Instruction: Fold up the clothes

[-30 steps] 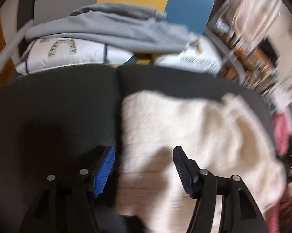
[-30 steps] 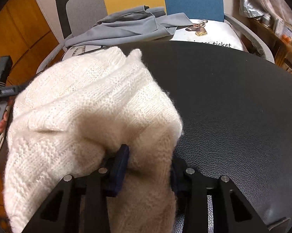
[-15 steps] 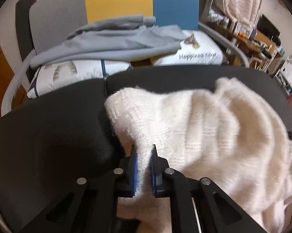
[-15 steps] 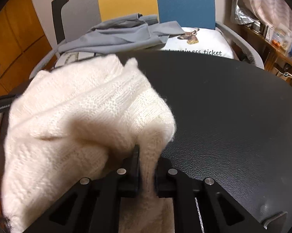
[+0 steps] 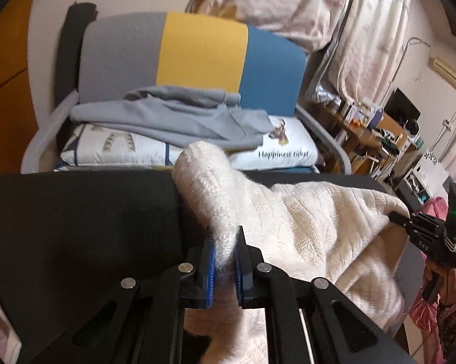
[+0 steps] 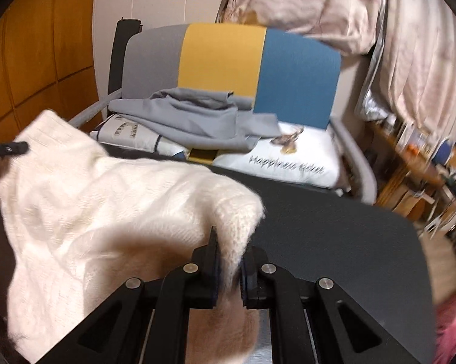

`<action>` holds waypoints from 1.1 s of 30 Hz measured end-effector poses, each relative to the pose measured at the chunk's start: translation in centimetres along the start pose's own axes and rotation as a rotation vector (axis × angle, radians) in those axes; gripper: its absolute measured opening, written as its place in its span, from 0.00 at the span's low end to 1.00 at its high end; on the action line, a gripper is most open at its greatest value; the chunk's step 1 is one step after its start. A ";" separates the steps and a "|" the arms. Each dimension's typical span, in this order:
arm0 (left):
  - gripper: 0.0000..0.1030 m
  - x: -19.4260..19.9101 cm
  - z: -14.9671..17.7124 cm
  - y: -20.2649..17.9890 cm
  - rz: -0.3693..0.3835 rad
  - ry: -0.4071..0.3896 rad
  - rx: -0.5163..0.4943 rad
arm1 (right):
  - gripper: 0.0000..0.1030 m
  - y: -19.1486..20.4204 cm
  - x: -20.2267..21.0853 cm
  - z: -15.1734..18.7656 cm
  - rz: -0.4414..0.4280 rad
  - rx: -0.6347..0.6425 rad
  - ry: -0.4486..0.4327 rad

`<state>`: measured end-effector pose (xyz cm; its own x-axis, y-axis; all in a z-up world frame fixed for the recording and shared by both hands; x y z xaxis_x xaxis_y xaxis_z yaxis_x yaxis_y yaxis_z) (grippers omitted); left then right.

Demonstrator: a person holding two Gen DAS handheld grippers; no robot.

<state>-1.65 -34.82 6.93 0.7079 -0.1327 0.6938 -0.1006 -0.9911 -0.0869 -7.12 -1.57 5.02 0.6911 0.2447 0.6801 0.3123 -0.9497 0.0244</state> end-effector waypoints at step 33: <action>0.17 -3.1 12.0 0.6 -0.006 0.159 0.154 | 0.55 -13.5 -6.0 6.0 -0.096 -0.412 0.269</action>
Point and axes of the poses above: each gripper's, at about its wrist camera, not at the fingertips, and x roughly against the way its jaws point, y to its left, z to its underside, the point moved 4 cm from there along -x, roughly the way its jaws point, and after that the axes turned 12 degrees about -x, right-handed, at the moved point
